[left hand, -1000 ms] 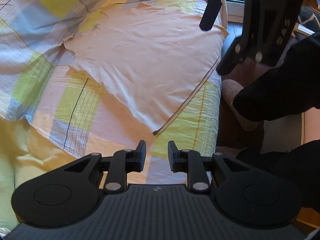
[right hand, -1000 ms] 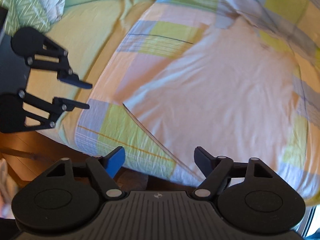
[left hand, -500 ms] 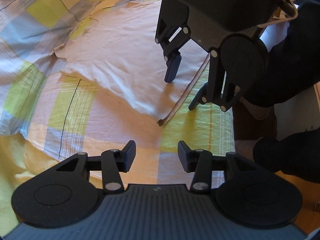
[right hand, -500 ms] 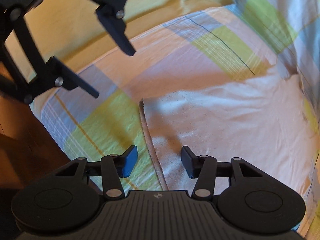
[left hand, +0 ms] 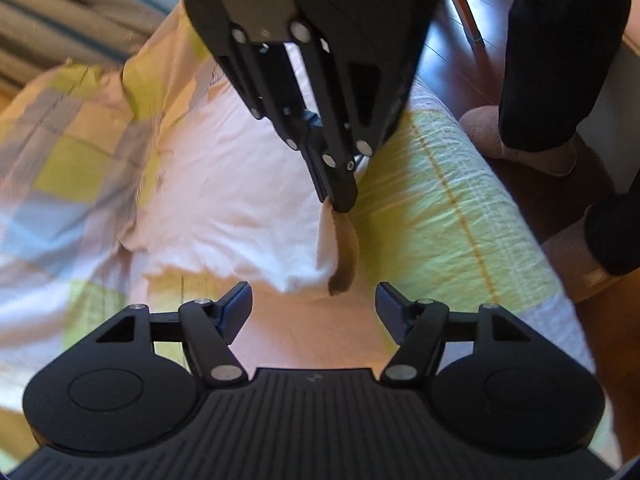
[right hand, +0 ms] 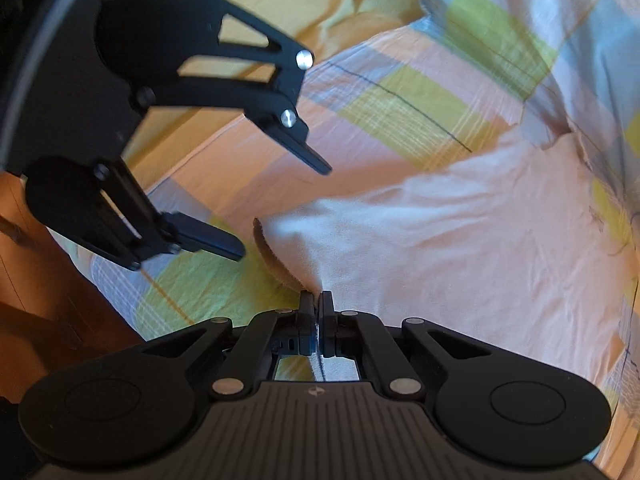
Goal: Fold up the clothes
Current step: 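Grasp the undershirt side edge with the right gripper while the left gripper grasps nearby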
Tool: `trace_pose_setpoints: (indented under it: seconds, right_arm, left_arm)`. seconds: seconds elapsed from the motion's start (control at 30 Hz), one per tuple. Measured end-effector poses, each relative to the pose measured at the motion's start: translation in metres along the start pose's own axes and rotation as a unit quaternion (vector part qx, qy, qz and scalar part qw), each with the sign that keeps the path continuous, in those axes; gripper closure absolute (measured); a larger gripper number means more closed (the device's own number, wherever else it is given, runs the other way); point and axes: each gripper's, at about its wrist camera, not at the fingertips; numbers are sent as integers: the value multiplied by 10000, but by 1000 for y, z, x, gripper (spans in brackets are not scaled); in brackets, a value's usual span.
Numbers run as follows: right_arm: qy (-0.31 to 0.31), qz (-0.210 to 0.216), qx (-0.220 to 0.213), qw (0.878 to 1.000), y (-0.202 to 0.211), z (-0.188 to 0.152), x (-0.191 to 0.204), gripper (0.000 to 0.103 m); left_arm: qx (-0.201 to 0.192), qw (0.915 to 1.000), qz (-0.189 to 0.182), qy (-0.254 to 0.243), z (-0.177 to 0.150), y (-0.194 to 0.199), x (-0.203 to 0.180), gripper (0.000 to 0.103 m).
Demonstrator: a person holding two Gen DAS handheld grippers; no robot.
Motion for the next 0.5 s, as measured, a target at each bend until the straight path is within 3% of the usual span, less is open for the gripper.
trace_pose_setpoints:
  seconds: [0.07, 0.1, 0.2, 0.23, 0.27, 0.3, 0.33, 0.37, 0.5]
  right_arm:
    - [-156, 19, -81, 9998, 8, 0, -6, 103]
    - [-196, 8, -125, 9997, 12, 0, -8, 103]
    - [-393, 45, -225, 9990, 21, -4, -13, 103]
    - [-468, 29, -267, 9985, 23, -7, -14, 102]
    - [-496, -37, -308, 9983, 23, -10, -15, 102]
    - [-523, -105, -349, 9980, 24, -13, -15, 91]
    - [-543, -240, -363, 9976, 23, -17, -14, 69]
    - [-565, -398, -383, 9969, 22, -21, -13, 63]
    - [-770, -604, -367, 9945, 15, -36, -5, 60]
  left_arm:
    - [-192, 9994, 82, -261, 2, -8, -1, 41]
    - [-276, 9991, 69, -319, 4, -10, 1, 47]
    - [-351, 9990, -88, -258, 10, -18, 10, 90]
    - [-336, 9992, -137, -170, 12, -19, 16, 98]
    - [-338, 9993, -163, -67, 14, -19, 22, 98]
    - [-313, 9993, -183, 57, 15, -19, 29, 98]
    - [-246, 9990, -248, 283, 17, -20, 38, 98]
    - [-180, 9981, -313, 508, 18, -20, 48, 98]
    - [76, 9879, -643, 1406, 26, -23, 81, 98]
Point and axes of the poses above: each gripper's, at about its wrist camera, not at the fingertips, and y roughly against the way its jaws point, x to its left, z to its top, and after that the axes turned 8 degrees about z, right-handed
